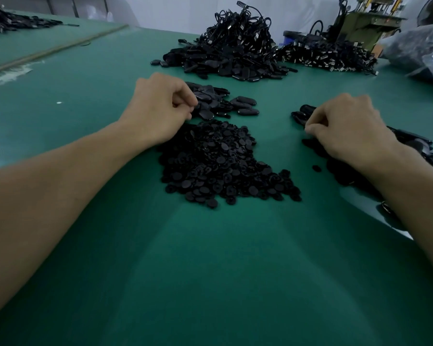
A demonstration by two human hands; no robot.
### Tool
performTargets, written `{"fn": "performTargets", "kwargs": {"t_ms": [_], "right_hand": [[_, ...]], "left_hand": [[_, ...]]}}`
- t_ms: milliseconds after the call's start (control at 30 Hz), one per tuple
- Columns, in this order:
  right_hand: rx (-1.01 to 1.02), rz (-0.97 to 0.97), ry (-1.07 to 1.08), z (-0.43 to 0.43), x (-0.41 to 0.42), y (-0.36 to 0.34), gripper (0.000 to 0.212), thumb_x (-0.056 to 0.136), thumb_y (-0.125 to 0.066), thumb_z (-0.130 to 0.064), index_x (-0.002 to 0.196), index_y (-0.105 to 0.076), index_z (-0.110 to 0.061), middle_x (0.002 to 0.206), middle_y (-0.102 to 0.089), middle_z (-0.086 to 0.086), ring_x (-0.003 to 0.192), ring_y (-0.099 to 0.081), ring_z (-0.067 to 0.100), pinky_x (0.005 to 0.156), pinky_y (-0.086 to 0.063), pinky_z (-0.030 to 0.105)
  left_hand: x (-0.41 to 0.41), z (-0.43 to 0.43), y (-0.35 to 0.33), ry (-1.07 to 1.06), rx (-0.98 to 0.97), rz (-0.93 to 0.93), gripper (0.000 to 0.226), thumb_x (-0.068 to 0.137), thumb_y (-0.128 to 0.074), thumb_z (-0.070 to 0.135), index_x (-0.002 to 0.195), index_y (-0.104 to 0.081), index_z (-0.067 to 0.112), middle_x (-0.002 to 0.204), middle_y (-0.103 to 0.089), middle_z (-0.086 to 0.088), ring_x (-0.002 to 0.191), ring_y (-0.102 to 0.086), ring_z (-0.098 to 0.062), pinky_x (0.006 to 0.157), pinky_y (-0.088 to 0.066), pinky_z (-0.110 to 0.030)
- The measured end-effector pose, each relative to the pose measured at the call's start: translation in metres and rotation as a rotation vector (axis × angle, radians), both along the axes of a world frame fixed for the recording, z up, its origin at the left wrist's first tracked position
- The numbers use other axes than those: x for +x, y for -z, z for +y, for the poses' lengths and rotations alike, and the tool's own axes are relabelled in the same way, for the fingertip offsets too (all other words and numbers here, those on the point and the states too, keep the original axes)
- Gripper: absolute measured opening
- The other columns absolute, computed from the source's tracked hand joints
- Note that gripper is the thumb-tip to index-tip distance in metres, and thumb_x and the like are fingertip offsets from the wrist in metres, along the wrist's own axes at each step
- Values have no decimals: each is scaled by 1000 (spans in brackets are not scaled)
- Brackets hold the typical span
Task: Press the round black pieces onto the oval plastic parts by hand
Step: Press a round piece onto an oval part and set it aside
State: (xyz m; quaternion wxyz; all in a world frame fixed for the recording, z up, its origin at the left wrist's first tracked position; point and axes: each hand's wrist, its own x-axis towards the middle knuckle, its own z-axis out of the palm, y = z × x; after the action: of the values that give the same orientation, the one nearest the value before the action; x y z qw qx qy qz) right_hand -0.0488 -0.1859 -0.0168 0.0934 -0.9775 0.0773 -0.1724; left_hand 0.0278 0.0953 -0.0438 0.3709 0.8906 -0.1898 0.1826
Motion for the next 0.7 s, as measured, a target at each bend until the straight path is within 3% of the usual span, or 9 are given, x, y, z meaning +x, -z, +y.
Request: {"fn": "performTargets", "kwargs": {"t_ms": [133, 233, 333, 533, 700], "right_hand": [[-6, -181, -27, 4, 0, -1, 16, 101, -56, -18, 99, -70, -11, 96, -68, 13, 88, -61, 34, 79, -48, 36], [225, -282, -159, 14, -2, -2, 8, 99, -59, -20, 104, -65, -21, 87, -67, -7, 87, -63, 17, 76, -47, 26], [499, -198, -270, 21, -3, 5, 25, 96, -65, -15, 119, -65, -24, 91, -69, -6, 79, -67, 7, 68, -55, 19], [939, -98, -383, 33, -5, 5, 20, 91, -68, 0, 98, -71, -18, 85, -77, 7, 75, -73, 16, 71, -58, 21], [1055, -30, -436, 41, -10, 4, 10, 92, -69, -7, 94, -66, -16, 85, -78, 7, 80, -76, 22, 73, -61, 26]], "left_hand": [[2, 1, 1, 16, -23, 48, 31, 93, -54, -2, 88, -68, 26, 85, -72, 10, 76, -67, 10, 72, -47, -2], [0, -1, 1, 26, -21, 31, 32, 92, -53, -1, 89, -68, 27, 84, -69, 15, 79, -66, 8, 70, -44, 2], [-5, -5, -1, 21, -17, -30, 23, 92, -60, 6, 91, -71, 26, 80, -67, 18, 74, -61, 10, 69, -43, 3], [-27, -22, -6, 137, -45, -94, 10, 89, -69, 16, 90, -76, 23, 76, -68, 19, 67, -61, 14, 65, -43, -1], [-43, -33, -11, 230, -131, -61, 8, 86, -76, 32, 88, -78, 25, 72, -72, 17, 64, -64, 10, 63, -44, -4]]}}
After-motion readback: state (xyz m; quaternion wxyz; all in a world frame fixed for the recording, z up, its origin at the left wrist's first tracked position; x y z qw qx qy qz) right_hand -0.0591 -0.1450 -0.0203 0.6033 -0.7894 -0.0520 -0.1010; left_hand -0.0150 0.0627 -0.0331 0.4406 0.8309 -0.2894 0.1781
